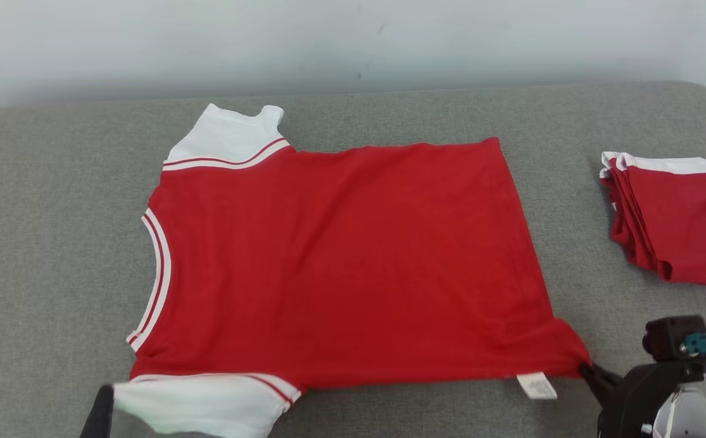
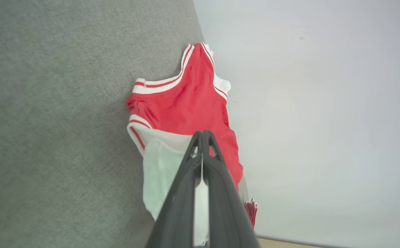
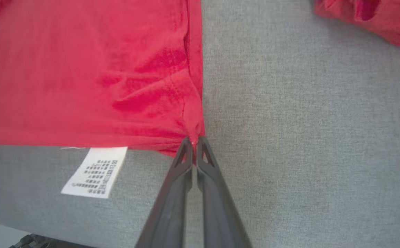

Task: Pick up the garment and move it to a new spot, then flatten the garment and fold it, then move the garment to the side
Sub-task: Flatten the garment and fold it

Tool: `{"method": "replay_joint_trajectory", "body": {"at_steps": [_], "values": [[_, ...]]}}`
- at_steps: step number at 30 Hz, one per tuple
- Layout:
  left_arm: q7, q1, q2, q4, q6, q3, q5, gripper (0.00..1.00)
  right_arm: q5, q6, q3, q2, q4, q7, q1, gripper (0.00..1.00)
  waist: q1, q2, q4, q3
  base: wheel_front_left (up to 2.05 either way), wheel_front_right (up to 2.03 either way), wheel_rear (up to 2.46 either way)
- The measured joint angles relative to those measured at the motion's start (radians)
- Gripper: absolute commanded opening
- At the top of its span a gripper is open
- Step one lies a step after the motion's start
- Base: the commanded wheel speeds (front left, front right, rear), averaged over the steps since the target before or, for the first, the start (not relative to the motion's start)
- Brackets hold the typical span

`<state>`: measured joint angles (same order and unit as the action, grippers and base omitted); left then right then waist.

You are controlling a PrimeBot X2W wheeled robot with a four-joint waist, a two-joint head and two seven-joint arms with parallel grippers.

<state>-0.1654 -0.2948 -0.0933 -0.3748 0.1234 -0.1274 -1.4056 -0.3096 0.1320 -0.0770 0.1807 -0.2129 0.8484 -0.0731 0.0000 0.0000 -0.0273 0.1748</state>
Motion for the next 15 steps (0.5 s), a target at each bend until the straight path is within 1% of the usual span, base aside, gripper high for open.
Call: {"method": "replay_joint_trajectory", "body": {"at_steps": [4,8,15], "values": [[-0.012,0.085,-0.016,0.024,0.014,0.034,0.033,0.00,-0.011,0.000,-0.001,-0.009,0.031,-0.044,0.055,0.00,0.0001,0.0000,-0.004,0.008,0.00,0.00,0.00],[-0.005,0.200,-0.033,0.087,0.033,0.056,0.073,0.00,-0.016,0.000,0.007,-0.007,0.069,-0.085,0.128,0.00,0.0001,0.0001,-0.006,0.022,0.00,0.00,0.00],[0.031,0.376,-0.041,0.218,0.034,0.088,0.139,0.00,-0.004,0.000,0.049,0.013,0.160,-0.182,0.283,0.00,0.0001,0.0000,-0.008,0.067,0.00,0.00,0.00]]}}
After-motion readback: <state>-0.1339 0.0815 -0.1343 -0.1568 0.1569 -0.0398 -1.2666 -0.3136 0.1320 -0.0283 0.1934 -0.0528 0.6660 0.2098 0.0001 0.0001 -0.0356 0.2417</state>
